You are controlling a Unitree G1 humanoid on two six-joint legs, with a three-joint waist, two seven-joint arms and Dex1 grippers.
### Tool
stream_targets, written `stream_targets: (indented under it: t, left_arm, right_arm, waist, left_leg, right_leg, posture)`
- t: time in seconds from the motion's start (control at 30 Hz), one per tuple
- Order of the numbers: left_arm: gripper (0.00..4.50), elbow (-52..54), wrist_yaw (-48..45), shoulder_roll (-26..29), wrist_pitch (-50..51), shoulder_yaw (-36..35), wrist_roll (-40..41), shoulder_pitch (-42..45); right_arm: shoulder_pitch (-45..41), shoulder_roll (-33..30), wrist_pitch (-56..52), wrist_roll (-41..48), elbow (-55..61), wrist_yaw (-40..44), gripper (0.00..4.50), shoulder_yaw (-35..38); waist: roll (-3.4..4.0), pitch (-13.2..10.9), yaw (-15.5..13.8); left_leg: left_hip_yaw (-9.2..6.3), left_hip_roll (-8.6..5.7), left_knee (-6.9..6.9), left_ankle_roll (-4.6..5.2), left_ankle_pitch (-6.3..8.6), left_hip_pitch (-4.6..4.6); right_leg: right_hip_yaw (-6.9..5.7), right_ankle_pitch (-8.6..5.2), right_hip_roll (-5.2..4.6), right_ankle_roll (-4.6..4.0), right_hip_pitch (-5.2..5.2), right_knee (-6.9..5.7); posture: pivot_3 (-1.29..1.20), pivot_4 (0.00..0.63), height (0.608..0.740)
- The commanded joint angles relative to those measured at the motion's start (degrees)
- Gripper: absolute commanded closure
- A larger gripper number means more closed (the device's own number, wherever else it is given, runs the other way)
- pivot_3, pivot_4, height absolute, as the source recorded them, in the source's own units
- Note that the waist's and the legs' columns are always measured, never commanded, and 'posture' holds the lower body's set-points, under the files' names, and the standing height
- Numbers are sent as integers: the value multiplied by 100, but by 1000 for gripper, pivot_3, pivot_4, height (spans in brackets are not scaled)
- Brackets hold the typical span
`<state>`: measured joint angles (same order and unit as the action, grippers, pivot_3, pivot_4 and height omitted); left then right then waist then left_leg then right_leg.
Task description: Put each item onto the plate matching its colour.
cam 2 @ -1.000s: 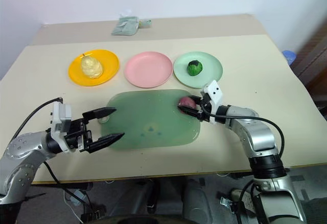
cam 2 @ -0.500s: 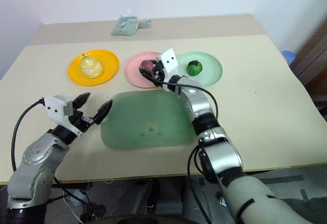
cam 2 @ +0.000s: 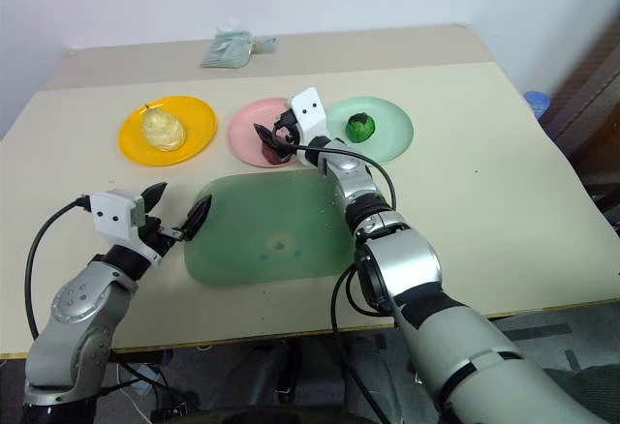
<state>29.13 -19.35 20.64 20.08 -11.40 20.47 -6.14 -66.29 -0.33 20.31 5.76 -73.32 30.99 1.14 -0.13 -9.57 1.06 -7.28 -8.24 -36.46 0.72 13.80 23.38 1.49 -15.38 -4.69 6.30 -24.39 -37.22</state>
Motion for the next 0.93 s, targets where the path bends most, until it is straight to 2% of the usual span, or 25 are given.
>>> stream_targets:
  t: [0.03,0.13,0.2,0.33,0.47,0.57,0.7,0.83,0.93]
  left_arm:
    - [0,-29,-293,69,-301,142,8,198]
    - [0,-228,-487,99,-423,186,33,363]
    - [0,-422,-781,226,-406,173,147,497]
    - [0,-632,-1400,530,-363,43,505,588]
    - [0,-645,-1747,773,-267,-204,861,593]
    - [0,-531,-2070,1033,-164,-406,1137,351]
    - [0,-177,-2348,1340,29,-653,1513,-116]
    - [0,60,-2511,1511,223,-712,1768,-415]
    - [0,94,-2527,1576,252,-653,1738,-469]
  right_arm:
    - [112,-231,338,97,544,270,215,199]
    - [768,-546,238,220,1610,643,215,218]
    - [1781,-994,-495,456,3361,943,215,205]
    - [3689,-1996,-2211,876,6553,1002,215,361]
    - [5526,-3021,-3465,1434,8703,1108,215,1002]
    - [6687,-3447,-3806,1689,9490,1118,215,1648]
    - [7766,-3556,-4140,2173,10176,1137,215,2396]
    - [8371,-3504,-4195,2349,10380,1151,215,2749]
    - [8487,-3495,-4140,2342,10355,1131,215,2779]
  waist:
    - [0,0,-24]
    - [1,1,-34]
    - [1,2,-68]
    - [7,3,-72]
    - [15,6,-53]
    - [12,9,-35]
    - [13,10,-65]
    - [12,12,-179]
    - [10,13,-202]
  left_leg:
    - [-1,0,0,0,0,0]
    - [-1,0,0,0,0,0]
    - [-8,0,-2,0,0,1]
    - [-19,-3,-9,3,2,7]
    - [-16,-1,0,0,0,9]
    - [-12,4,11,10,6,1]
    - [-6,5,14,27,16,-4]
    - [-5,5,11,37,22,-9]
    - [-2,4,4,42,25,-15]
  right_leg:
    - [0,0,0,0,0,0]
    - [0,1,-3,-1,3,2]
    - [-2,1,-6,-1,2,2]
    - [0,1,-8,-1,5,2]
    - [3,0,-10,-1,1,1]
    - [5,-2,-11,-4,4,5]
    - [9,-2,-14,-5,8,5]
    - [7,-2,-18,-6,21,11]
    - [5,-2,-22,-6,36,16]
  posture:
    - [0,150,740]
    - [0,150,740]
    - [0,150,740]
    - [0,150,740]
    - [0,150,740]
    - [0,150,740]
    - [0,150,740]
    - [0,150,740]
    - [0,150,740]
